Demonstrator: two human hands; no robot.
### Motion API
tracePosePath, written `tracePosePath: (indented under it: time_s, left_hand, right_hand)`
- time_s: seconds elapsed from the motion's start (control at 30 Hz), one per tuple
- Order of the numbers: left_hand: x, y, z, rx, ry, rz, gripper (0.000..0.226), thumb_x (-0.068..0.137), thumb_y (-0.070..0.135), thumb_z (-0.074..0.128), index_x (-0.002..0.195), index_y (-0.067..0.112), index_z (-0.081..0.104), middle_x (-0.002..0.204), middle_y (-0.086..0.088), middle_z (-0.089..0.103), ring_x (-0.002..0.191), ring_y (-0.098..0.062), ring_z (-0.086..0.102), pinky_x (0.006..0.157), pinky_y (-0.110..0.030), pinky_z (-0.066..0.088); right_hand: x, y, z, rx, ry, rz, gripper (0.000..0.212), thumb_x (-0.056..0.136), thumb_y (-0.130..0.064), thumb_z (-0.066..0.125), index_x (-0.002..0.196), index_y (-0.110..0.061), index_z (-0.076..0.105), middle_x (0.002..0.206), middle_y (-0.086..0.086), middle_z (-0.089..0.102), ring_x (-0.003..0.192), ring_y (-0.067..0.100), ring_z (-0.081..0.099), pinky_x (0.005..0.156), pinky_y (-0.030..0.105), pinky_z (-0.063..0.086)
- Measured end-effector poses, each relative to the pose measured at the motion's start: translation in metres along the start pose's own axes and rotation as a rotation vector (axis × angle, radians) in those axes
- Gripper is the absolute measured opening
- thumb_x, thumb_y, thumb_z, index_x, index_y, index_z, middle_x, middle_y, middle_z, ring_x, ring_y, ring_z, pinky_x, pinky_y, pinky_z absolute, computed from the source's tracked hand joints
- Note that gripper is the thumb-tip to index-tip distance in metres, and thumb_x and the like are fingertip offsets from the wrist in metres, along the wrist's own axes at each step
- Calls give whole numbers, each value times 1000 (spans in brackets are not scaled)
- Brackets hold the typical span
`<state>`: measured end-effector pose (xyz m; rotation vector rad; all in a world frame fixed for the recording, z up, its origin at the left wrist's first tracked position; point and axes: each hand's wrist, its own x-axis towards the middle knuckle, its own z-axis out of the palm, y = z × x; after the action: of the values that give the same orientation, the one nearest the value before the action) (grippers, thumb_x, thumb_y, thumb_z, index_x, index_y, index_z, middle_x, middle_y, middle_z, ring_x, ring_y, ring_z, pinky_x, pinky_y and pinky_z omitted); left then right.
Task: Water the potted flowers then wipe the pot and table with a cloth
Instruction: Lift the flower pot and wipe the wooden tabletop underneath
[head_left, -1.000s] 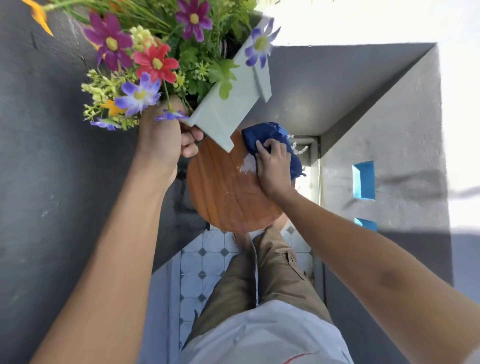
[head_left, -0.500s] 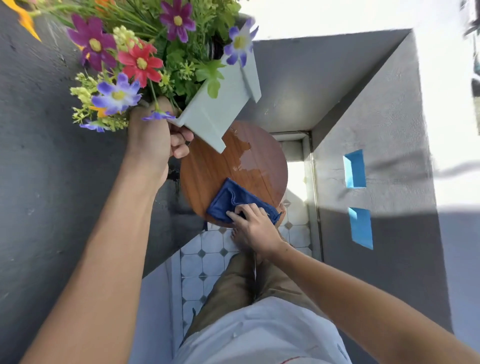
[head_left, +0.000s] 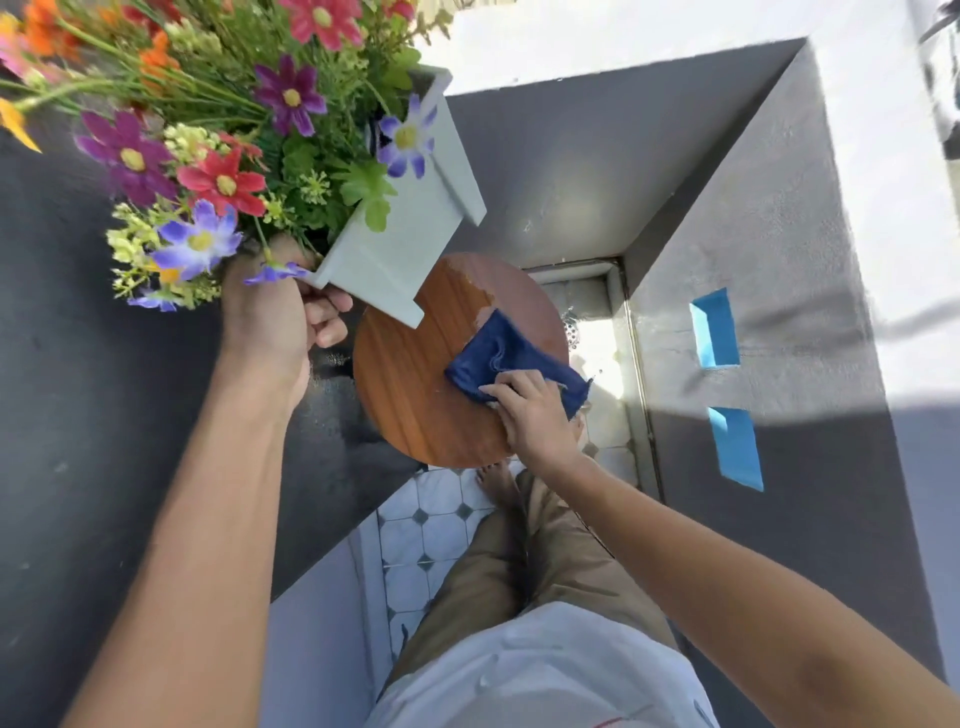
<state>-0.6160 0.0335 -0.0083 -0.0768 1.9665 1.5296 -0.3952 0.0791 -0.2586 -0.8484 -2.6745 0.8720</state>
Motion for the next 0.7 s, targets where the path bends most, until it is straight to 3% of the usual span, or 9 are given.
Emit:
tracePosePath:
  time_s: [0.13, 0.23, 0.43, 0.53, 0.63, 0.7]
  left_hand:
    - [4, 5, 1, -18, -16, -23, 29, 85, 5, 29, 59, 12, 39, 41, -3, 51, 36, -10, 28, 40, -19, 20]
    - [11, 11, -3, -26, -25, -31, 27, 86, 6, 29, 63, 11, 42, 41, -3, 51, 35, -10, 29, 39, -19, 21]
    - [20, 21, -8, -7, -16, 37, 34, 85, 4, 28, 56, 16, 42, 42, -1, 50, 37, -9, 29, 40, -19, 19]
    - [23, 23, -12, 4, -4, 58, 41, 83, 3, 27, 48, 19, 43, 44, -2, 49, 37, -10, 30, 41, -20, 19]
    - [26, 22, -17, 26, 8, 70, 31, 82, 4, 27, 57, 15, 40, 47, -5, 49, 36, -9, 29, 41, -21, 19]
    - [27, 20, -20, 48, -5, 80, 22, 77, 9, 29, 60, 14, 42, 50, -7, 49, 36, -7, 29, 41, -20, 20]
  right_hand:
    - [-45, -13, 11, -11, -232, -324, 25, 95, -18, 63, 118, -18, 70, 112, 2, 64, 98, 25, 57, 74, 37, 44]
    - [-37, 0, 5, -80, -209, -387, 24, 94, -21, 63, 117, -21, 70, 107, 1, 62, 95, 21, 51, 74, 34, 37]
    - [47, 20, -15, -139, 28, -34, 21, 98, -29, 61, 113, -20, 72, 107, 4, 63, 102, 26, 55, 82, 47, 46]
    - [90, 27, -25, -162, 122, 170, 31, 98, -38, 55, 120, -20, 69, 117, 5, 60, 112, 29, 51, 92, 51, 44]
    - [112, 22, -20, -289, 10, 211, 64, 95, -62, 46, 143, -20, 50, 150, 7, 41, 136, 30, 36, 106, 49, 32]
    - [118, 12, -7, -327, -87, 208, 75, 97, -63, 38, 154, -16, 32, 165, 8, 22, 150, 31, 19, 110, 50, 25]
